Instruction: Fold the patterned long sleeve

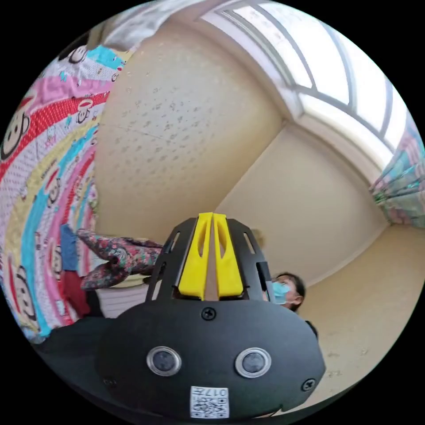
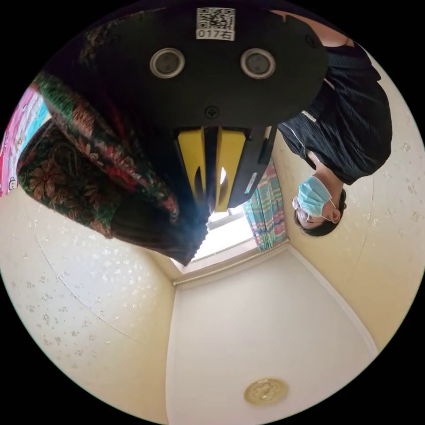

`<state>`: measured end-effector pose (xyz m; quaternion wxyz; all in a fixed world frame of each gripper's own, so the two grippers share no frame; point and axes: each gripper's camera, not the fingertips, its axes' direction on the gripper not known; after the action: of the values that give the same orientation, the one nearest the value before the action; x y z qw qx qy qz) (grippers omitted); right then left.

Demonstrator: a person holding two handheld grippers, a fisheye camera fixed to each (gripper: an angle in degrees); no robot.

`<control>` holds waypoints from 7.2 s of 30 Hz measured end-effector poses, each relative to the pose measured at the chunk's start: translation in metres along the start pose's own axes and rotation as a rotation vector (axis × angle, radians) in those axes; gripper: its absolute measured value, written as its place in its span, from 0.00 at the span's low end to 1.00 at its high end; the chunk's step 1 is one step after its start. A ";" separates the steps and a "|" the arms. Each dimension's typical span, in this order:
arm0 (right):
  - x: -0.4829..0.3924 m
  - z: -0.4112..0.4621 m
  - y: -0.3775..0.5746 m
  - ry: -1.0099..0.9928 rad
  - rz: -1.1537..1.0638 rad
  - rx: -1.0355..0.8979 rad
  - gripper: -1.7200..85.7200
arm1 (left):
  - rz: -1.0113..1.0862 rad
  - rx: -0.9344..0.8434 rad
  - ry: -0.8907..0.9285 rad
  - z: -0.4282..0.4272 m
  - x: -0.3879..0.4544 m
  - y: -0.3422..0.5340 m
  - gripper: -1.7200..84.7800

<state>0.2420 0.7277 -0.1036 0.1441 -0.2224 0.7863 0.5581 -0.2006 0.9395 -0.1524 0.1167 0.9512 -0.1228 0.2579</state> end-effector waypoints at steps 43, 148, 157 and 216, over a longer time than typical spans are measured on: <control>-0.055 0.182 0.074 -0.036 -0.096 -0.330 0.02 | 0.751 -0.120 -0.455 0.118 0.021 0.105 0.12; -0.021 -0.169 0.102 0.580 0.304 -0.002 0.27 | 1.267 -0.131 0.394 0.418 0.153 0.282 0.03; 0.033 0.014 0.152 -0.055 0.102 -0.116 0.32 | 1.178 -0.166 0.414 0.448 0.133 0.282 0.03; -0.396 0.395 0.235 0.883 -0.841 -0.306 0.03 | 0.959 -0.983 -0.461 0.386 -0.089 0.232 0.19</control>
<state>0.4539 1.2396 0.1429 -0.0206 -0.7403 0.5282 0.4154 -0.1644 0.6264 -0.4857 0.3761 0.6606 -0.6496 -0.0114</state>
